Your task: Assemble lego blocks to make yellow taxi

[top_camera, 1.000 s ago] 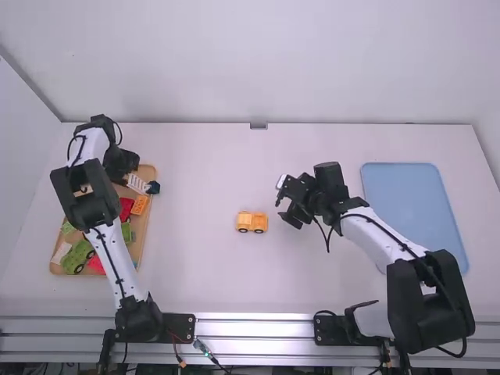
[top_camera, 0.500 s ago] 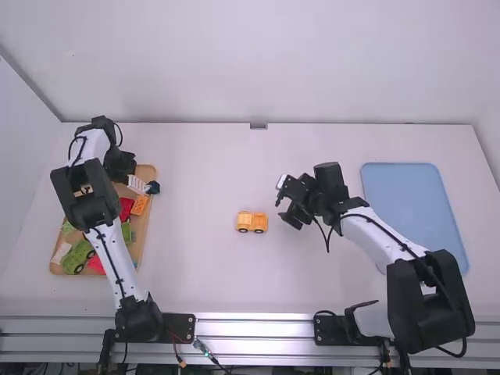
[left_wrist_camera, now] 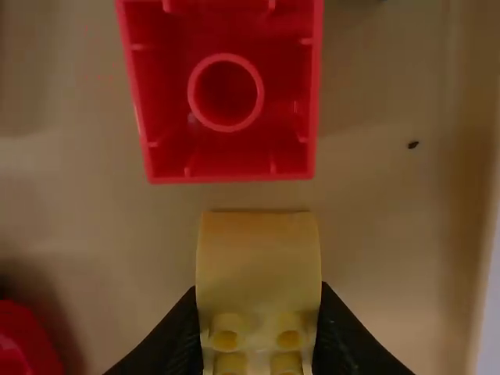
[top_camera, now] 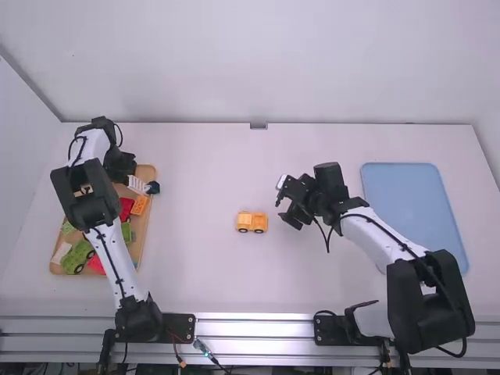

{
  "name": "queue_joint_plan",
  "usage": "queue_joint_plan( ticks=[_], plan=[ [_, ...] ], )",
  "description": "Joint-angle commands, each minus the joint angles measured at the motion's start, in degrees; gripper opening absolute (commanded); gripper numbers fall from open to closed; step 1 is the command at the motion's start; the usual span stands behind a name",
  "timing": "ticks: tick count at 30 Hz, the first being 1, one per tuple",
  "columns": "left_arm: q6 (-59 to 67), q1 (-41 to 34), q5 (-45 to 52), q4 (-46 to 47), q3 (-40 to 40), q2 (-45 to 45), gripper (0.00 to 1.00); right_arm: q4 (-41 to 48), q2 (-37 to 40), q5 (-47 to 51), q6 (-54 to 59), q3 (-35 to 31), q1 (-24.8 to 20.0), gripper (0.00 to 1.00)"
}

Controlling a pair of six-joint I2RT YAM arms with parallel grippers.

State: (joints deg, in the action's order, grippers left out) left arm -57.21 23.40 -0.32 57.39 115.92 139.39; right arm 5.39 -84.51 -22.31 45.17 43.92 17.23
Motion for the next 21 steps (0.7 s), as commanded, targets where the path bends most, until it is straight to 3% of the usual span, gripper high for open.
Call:
queue_joint_plan(
  ticks=[1, 12, 17, 18, 21],
  plan=[
    [0.04, -0.13, -0.83, 0.68, -0.94, -0.04, 0.25, 0.39, 0.52, -0.33, -0.37, 1.03, 0.07, 0.99],
    [0.04, 0.63, -1.60, 1.88, 1.03, -1.57, 0.11, 1.05, 0.52, -0.33, 0.07, 1.03, 0.07, 0.99],
    [4.96, -0.07, -3.28, 9.25, 9.84, -3.10, 0.11, 0.83, 0.52, -0.35, 0.02, 1.03, 0.07, 0.99],
    [7.91, -0.39, -3.13, 10.58, 12.13, -3.26, 0.02, 0.85, 0.52, -0.35, 0.02, 1.03, 0.07, 0.99],
    [12.33, -2.21, -5.01, 15.26, 18.12, -3.32, 0.02, 0.31, 0.52, -0.33, -1.33, 1.05, 0.07, 0.99]
  ],
)
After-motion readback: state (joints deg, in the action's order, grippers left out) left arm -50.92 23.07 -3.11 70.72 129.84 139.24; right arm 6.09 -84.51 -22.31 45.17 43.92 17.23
